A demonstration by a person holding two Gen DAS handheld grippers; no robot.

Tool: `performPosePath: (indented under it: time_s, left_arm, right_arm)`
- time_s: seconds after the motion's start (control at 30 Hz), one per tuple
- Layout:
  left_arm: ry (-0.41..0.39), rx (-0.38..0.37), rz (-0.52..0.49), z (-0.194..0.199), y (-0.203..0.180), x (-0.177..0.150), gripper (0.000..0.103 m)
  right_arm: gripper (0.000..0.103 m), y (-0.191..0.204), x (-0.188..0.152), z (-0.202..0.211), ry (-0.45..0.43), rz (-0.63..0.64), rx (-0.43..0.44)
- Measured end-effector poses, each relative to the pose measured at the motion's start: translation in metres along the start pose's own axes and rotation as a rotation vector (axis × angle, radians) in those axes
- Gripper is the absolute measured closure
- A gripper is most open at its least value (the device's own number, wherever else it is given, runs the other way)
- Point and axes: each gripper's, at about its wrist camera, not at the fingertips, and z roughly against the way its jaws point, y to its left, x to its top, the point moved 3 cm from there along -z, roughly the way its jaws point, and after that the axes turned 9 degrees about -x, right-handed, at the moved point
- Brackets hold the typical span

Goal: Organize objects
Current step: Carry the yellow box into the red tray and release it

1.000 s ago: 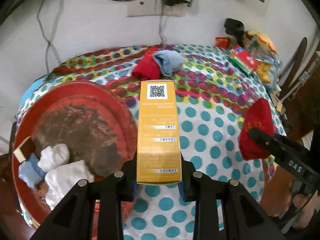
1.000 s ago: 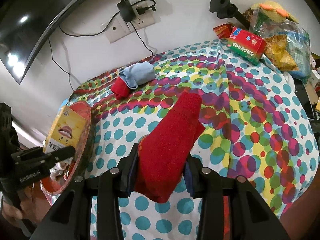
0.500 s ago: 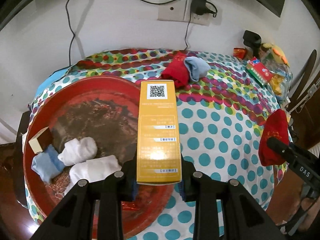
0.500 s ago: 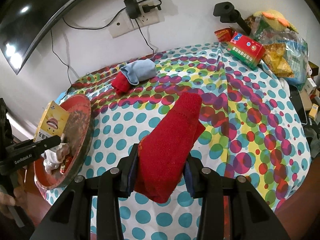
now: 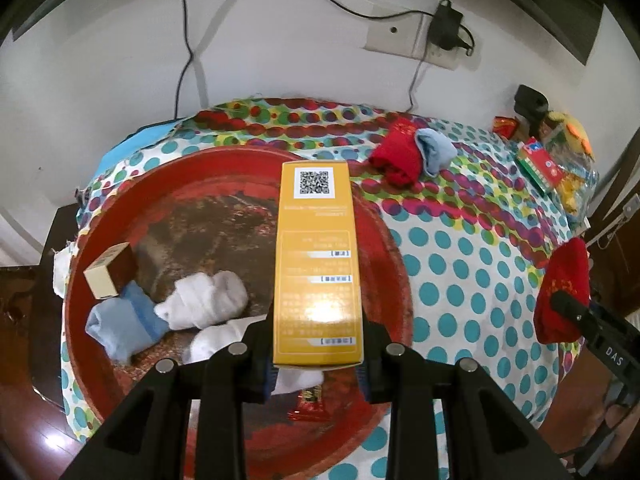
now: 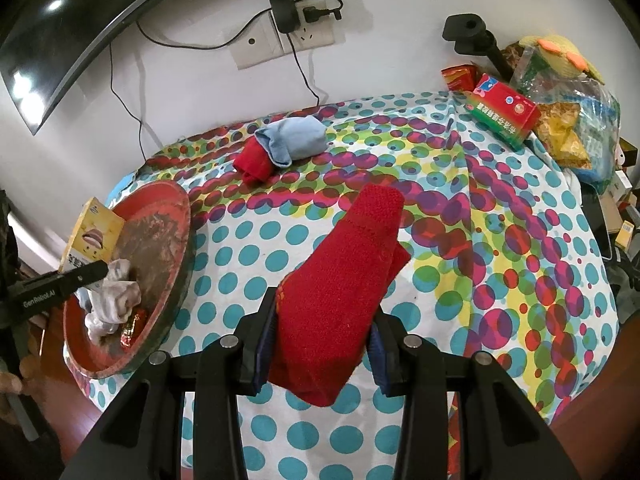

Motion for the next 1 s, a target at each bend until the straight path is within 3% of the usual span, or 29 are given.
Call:
performPosePath:
  time_s: [0.4, 0.7, 1.0]
  left_arm:
    - [-0.038, 0.043, 0.052, 0.011, 0.043, 0.014, 0.073]
    - [-0.011, 0.087, 0.05, 0.005, 0.083, 0.027, 0.073]
    - [0.045, 0.146, -0.02, -0.009, 0.103, 0.033, 0.073]
  right_arm:
    - [0.065, 0.006, -0.001, -0.008, 0.022, 0.014, -0.013]
    - [0.065, 0.006, -0.002, -0.016, 0.04, 0.012, -0.034]
    - [0.065, 0.003, -0.004, -0.022, 0.059, 0.007, -0.055]
